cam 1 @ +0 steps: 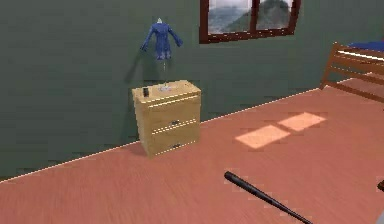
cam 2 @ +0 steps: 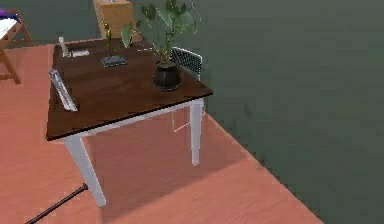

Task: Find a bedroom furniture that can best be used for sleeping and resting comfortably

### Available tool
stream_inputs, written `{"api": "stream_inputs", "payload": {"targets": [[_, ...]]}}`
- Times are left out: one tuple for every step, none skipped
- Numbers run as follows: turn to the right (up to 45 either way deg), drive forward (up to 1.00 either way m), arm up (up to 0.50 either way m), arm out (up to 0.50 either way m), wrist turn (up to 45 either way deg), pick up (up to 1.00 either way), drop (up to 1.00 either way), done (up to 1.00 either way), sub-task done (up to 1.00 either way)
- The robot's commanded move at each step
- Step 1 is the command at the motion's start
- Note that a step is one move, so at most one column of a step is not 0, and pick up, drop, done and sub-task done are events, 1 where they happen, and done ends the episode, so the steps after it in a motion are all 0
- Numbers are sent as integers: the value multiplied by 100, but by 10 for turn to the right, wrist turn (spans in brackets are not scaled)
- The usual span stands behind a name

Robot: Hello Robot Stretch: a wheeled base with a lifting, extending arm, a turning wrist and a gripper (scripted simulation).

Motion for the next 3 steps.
{"api": "stream_inputs", "payload": {"targets": [[0, 100, 0, 0, 0, 0, 0, 0, 0], [0, 50, 0, 0, 0, 0, 0, 0, 0], [390, 0, 0, 0, 0, 0, 0, 0, 0]]}}
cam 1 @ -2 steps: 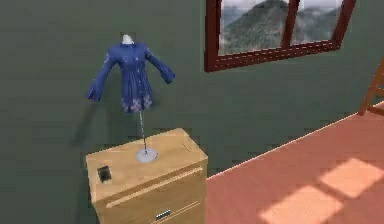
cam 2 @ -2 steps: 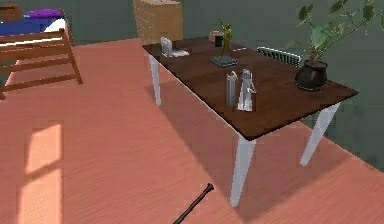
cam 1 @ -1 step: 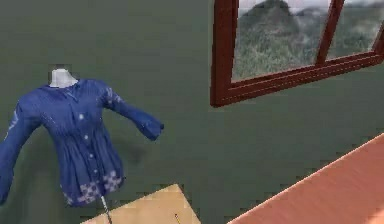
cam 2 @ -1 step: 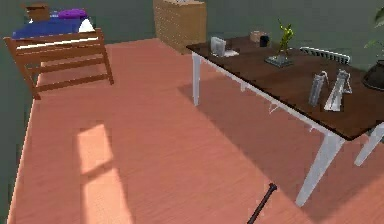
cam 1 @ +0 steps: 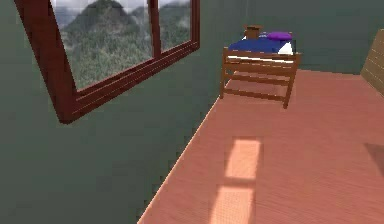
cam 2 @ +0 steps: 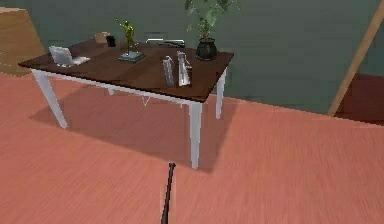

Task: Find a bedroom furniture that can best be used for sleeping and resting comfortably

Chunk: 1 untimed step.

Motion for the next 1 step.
{"api": "stream_inputs", "payload": {"targets": [[0, 50, 0, 0, 0, 0, 0, 0, 0]]}}
